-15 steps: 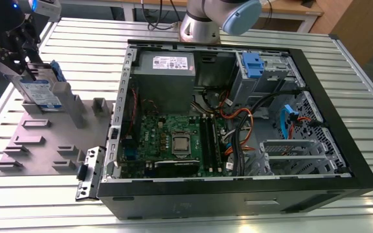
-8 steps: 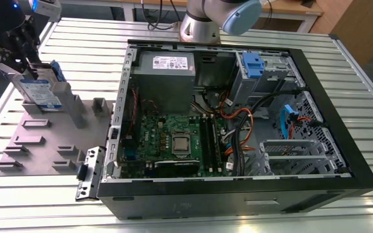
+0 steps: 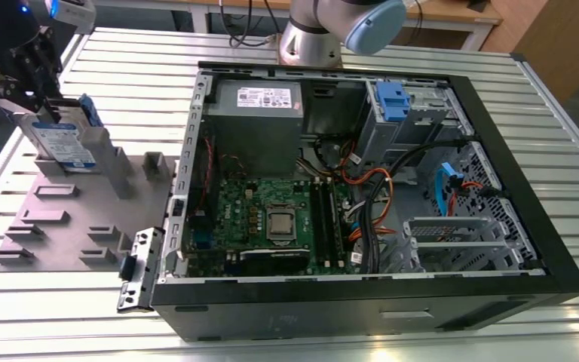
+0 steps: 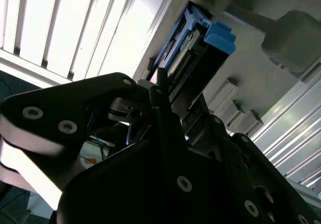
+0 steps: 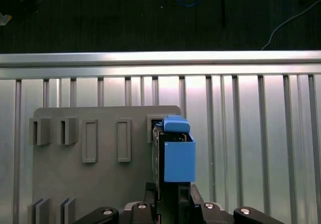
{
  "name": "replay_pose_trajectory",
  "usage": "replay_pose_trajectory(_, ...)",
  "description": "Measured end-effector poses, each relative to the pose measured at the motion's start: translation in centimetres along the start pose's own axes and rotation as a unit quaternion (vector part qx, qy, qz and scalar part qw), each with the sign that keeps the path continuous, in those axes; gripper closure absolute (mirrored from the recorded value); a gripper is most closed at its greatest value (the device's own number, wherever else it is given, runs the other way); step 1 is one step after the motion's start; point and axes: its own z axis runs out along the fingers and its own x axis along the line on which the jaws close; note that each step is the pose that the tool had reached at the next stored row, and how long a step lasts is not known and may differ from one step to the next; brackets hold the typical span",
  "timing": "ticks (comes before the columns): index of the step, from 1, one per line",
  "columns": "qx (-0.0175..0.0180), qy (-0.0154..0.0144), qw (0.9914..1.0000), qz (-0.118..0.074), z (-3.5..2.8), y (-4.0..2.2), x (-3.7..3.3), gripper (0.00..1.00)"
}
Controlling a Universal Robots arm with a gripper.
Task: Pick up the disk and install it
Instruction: 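Pick up the disk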
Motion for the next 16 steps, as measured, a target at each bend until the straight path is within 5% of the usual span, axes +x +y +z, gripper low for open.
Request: replay_pose_trajectory(16, -0.0003, 0.0003, 0.99998, -0.007, 0.03, -0.04, 0.20, 0.65)
